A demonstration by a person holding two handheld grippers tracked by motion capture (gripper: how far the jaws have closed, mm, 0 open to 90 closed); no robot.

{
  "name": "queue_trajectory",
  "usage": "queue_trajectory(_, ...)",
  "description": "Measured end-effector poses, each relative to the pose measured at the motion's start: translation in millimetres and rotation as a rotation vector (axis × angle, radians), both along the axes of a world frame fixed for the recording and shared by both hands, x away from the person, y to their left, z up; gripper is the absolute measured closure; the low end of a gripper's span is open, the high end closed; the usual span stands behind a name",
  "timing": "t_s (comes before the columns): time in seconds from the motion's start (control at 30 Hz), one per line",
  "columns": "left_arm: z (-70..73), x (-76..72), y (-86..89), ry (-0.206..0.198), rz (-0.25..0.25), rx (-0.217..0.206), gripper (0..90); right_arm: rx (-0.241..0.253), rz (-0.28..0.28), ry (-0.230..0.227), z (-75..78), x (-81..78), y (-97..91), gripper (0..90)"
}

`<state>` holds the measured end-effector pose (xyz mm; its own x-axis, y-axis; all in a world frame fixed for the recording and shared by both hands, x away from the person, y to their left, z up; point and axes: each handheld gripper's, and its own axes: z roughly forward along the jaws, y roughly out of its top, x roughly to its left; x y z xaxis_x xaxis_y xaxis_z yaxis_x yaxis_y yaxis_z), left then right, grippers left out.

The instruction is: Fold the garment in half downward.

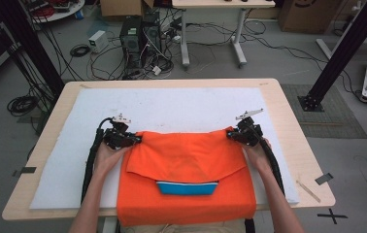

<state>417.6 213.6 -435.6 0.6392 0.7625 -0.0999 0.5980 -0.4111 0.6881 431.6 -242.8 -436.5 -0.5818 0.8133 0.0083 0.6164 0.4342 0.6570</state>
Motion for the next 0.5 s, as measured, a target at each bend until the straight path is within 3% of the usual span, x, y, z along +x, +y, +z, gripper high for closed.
queue_trajectory(0.07,-2.9,7.0,0.8,-0.033,0.027,-0.017,77.1,0.004,-0.007,0.000,-0.2,6.4,-0.5,79.0)
queue_trajectory(0.13,-7.4,12.5,5.8,-0.041,0.046,-0.072,77.2,0.006,-0.026,0.001,-0.2,16.7,-1.4,79.0)
queue_trajectory(0.2,-10.0,16.6,9.8,-0.053,0.064,-0.098,77.3,0.017,-0.047,0.017,0.4,28.1,-1.3,79.0)
queue_trajectory(0.23,-10.0,19.8,10.7,-0.038,0.073,-0.108,77.4,0.019,-0.054,0.014,0.1,33.0,-1.4,79.0)
queue_trajectory(0.37,-3.9,34.4,5.8,-0.016,0.074,-0.048,77.4,0.036,-0.084,0.017,-0.8,46.5,-2.1,78.8)
queue_trajectory(0.47,-3.2,47.1,5.1,0.001,0.076,-0.051,77.4,0.037,-0.101,0.011,-1.3,51.5,-3.6,78.6)
queue_trajectory(0.5,-3.9,49.5,4.4,-0.018,0.081,-0.049,77.4,0.037,-0.106,0.006,-1.7,53.1,-4.3,78.6)
